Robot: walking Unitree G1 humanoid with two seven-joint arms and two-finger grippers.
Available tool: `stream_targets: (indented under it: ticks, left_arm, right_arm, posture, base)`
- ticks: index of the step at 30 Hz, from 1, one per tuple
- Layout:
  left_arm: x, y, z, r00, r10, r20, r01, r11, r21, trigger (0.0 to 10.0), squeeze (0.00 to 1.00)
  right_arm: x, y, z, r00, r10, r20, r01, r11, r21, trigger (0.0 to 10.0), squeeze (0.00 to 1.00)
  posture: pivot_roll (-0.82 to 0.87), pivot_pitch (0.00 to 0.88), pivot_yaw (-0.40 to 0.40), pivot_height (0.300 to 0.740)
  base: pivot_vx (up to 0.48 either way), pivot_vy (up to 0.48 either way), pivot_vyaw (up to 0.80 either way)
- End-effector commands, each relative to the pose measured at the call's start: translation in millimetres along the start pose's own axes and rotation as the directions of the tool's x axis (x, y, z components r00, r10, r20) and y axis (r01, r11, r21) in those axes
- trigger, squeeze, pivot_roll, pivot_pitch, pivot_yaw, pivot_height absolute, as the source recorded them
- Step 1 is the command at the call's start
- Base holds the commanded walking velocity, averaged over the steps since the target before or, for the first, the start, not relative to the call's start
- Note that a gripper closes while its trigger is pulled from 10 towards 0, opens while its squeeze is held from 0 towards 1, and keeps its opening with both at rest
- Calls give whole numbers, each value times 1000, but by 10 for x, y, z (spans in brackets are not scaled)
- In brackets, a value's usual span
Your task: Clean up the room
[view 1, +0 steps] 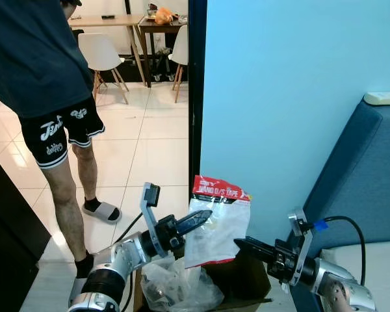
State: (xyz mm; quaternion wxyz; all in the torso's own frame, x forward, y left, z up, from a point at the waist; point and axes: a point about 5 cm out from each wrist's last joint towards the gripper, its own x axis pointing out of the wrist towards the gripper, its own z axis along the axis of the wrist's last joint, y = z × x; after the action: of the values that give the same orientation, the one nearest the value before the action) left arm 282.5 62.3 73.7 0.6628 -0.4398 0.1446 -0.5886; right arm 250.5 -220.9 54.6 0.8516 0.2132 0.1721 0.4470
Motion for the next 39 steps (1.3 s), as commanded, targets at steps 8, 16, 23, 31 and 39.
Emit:
stream_targets:
  ticks: [8, 16, 23, 31, 39]
  left_arm:
    - [50, 158, -139, 980, 186, -69, -183, 982, 41, 10000, 1000]
    - [-455, 421, -228, 820, 567, -77, -558, 823, 109, 10000, 1000]
    - [-1047, 534, -369, 549, 831, -85, -808, 554, 198, 10000, 1000]
    - [-1573, 491, -564, 353, 932, -86, -904, 363, 228, 10000, 1000]
    - [-1684, 457, -642, 335, 941, -54, -916, 339, 213, 10000, 384]
  right_arm:
    - [-68, -163, -39, 979, -189, -80, 186, 982, -42, 0, 0]
    - [-43, -361, -159, 883, -429, -190, 417, 903, -105, 0, 0]
    - [74, -424, -423, 725, -571, -385, 509, 821, -259, 0, 0]
    - [305, -330, -808, 533, -608, -589, 349, 792, -502, 0, 0]
    - [412, -309, -939, 426, -738, -524, 352, 668, -655, 1725, 0]
  posture:
    - [123, 0, 13, 740]
    - [142, 8, 10, 740]
    - [168, 37, 7, 740]
    - [214, 90, -2, 740]
    - [265, 144, -7, 740]
  base:
    - [0, 0, 0]
    - [0, 0, 0]
    - [0, 0, 0]
    - [0, 0, 0]
    - [0, 0, 0]
